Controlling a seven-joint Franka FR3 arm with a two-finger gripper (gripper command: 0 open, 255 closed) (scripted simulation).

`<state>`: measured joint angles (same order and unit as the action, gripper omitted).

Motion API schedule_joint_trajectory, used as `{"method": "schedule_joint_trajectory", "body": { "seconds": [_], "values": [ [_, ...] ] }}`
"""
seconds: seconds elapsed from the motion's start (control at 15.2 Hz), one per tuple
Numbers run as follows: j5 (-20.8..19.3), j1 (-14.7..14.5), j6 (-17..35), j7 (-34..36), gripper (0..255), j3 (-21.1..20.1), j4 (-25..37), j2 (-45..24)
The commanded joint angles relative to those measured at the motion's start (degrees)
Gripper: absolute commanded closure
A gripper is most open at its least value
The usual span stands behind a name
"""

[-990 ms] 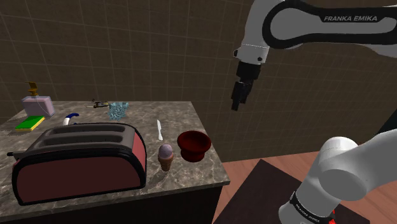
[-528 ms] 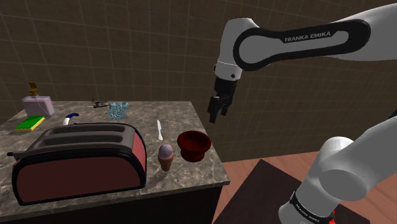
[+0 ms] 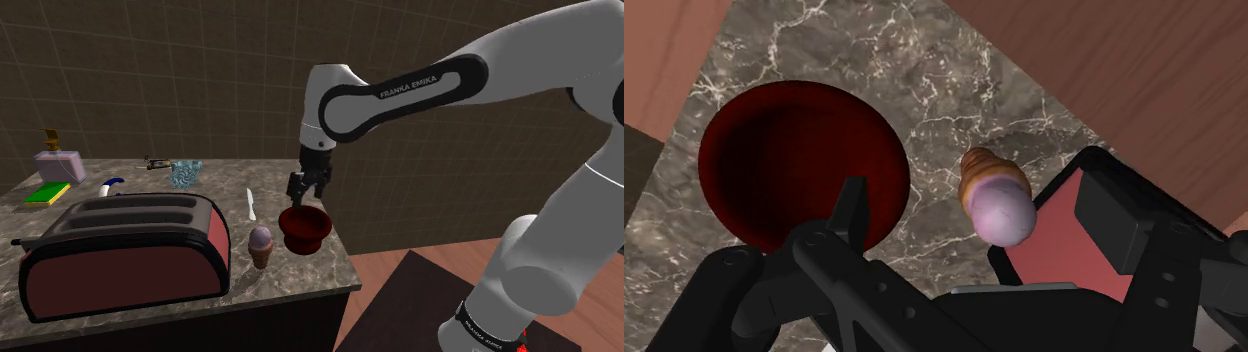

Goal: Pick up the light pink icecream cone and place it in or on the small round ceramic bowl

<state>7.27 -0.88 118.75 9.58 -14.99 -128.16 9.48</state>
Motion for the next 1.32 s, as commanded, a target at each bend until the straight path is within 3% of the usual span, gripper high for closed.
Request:
{"method": "schedule_joint_trajectory", "body": {
  "seconds": [0.0,0.66,1.25],
  "values": [
    [-0.7,-0.1,2.6,2.0,0,-0.8,1.8,-4.3],
    [-6.9,-3.0,10.5,11.7,0,-1.5,16.0,-26.6],
    [-8.1,-3.8,15.4,12.5,0,-1.1,14.9,-30.6]
  ]
}}
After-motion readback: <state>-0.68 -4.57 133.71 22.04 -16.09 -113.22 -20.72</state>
